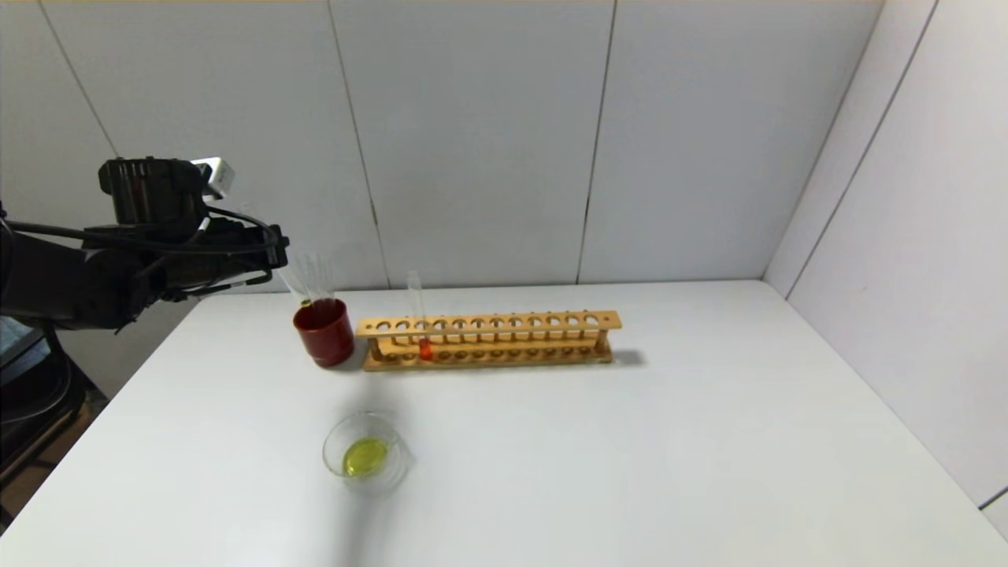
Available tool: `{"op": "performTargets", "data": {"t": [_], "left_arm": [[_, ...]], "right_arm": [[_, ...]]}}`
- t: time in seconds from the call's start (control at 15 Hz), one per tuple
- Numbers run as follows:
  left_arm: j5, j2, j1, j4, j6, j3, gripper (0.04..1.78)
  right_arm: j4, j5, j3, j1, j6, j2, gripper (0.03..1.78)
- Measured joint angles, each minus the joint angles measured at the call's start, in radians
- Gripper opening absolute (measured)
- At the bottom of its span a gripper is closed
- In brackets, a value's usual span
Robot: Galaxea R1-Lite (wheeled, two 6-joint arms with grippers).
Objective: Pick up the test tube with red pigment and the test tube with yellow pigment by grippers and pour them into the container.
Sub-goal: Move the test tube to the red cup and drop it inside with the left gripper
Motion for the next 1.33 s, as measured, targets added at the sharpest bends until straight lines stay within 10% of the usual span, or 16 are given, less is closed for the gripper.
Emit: {"op": "performTargets", "data": {"t": [1.33], "left_arm": [[-0.010,0.184,0.033,-0.218,0.003,0.045,0.48]], "right_arm": [[0.000,0.000,0.000,0.000,0.000,0.000,1.75]]}}
